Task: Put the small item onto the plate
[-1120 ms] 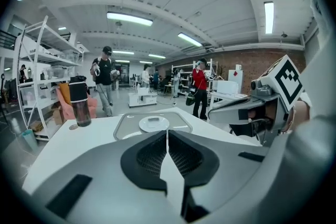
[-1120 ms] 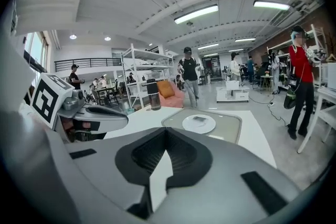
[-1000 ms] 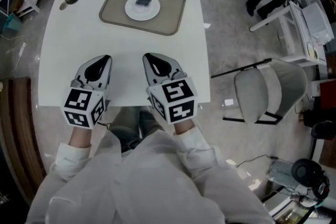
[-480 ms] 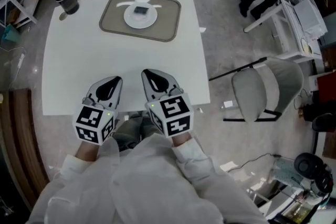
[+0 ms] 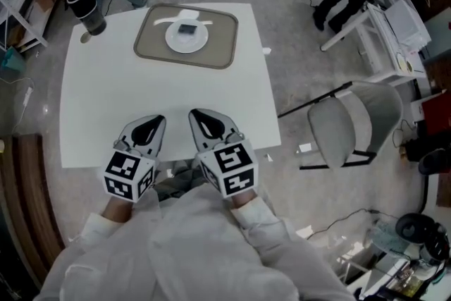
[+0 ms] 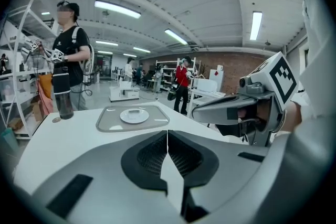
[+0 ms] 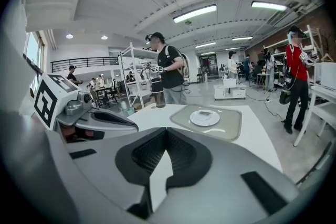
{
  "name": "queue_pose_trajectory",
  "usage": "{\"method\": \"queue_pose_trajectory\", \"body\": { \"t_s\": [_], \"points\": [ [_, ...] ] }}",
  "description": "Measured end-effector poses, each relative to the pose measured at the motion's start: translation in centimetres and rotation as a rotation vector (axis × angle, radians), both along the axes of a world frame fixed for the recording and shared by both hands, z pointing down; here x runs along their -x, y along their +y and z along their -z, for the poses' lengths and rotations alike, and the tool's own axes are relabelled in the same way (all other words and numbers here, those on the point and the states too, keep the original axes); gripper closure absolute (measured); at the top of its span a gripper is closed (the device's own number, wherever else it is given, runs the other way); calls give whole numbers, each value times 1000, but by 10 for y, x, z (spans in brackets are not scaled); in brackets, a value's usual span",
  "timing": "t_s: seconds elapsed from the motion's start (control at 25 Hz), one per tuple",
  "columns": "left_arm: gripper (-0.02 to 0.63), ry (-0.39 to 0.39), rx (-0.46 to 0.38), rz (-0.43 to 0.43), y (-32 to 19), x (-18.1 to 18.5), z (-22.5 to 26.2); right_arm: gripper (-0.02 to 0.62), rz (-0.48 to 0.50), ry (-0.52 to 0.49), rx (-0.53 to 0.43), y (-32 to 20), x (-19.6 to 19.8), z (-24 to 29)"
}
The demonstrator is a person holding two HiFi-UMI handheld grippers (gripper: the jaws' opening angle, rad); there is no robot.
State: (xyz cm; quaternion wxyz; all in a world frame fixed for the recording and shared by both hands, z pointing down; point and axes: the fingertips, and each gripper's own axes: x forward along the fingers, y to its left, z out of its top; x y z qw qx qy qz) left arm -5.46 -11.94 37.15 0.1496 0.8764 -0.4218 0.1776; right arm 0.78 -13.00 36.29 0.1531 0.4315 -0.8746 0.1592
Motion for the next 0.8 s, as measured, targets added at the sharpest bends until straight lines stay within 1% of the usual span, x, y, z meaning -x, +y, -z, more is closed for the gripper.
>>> {"method": "queue_pose_trajectory", "body": {
  "t_s": [0.08, 0.32, 0.64, 0.8],
  "points": [
    [592, 4, 6, -10, 2, -2, 0, 580, 4, 2, 2, 1, 1, 0],
    [592, -31, -20, -44, 2, -6, 5, 580, 22, 9, 0, 2, 9, 0],
    [592, -16, -11, -35, -1, 3, 2, 580, 30, 17, 7, 0, 13, -3],
    [592, -9, -2, -28, -2, 5, 0, 580, 30, 21, -7, 0, 13, 0]
  ]
}}
